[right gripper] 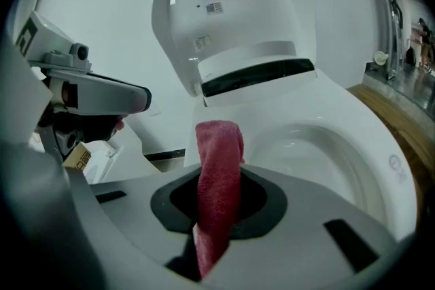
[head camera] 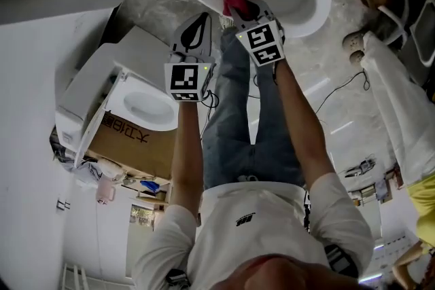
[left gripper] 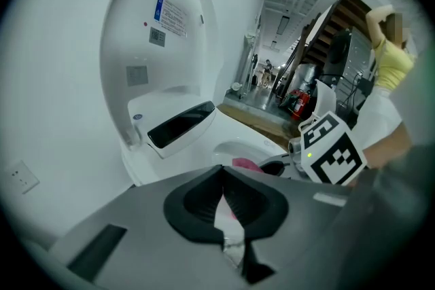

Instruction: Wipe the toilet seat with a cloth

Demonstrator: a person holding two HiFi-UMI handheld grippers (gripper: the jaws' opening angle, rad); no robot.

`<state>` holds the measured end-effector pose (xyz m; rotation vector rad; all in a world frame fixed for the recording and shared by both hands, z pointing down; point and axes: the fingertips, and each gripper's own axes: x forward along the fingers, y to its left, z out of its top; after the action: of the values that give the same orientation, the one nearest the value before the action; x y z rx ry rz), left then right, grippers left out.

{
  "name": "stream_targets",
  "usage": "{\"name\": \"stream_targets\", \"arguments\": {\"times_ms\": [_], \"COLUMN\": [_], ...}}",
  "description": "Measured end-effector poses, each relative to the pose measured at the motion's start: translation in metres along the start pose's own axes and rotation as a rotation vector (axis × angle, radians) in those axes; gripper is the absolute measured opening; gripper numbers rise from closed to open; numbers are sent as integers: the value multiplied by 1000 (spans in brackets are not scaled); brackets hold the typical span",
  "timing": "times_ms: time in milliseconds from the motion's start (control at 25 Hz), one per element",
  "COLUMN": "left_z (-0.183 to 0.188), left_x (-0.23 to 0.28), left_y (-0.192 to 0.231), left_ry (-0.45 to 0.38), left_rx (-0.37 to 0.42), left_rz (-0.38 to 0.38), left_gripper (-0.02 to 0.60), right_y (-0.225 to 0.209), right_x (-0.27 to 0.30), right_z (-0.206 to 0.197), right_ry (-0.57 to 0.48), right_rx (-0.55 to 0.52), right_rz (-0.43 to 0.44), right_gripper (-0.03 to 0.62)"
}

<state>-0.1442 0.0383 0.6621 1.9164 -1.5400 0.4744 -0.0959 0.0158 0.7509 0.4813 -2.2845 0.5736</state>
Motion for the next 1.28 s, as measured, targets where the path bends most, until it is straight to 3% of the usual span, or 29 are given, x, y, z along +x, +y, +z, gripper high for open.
{"name": "stream_targets", "arguments": {"times_ms": [160, 480, 1280], "left_z": [-6, -11, -30], "left_x": [4, 18, 57], "left_y": [0, -27, -131], "left_ry": [21, 56, 141], "left_rx": [-5, 21, 101], "left_rz": [-19, -79, -234], "left_gripper": [11, 11, 11], "right_y": [7, 5, -51], "right_x": [8, -12, -100], "right_z": [-21, -47, -132], "right_ry": [61, 84, 91], "right_rx": [-18, 64, 236], "right_rz": [15, -10, -144], "right_gripper": [51, 50, 50]}}
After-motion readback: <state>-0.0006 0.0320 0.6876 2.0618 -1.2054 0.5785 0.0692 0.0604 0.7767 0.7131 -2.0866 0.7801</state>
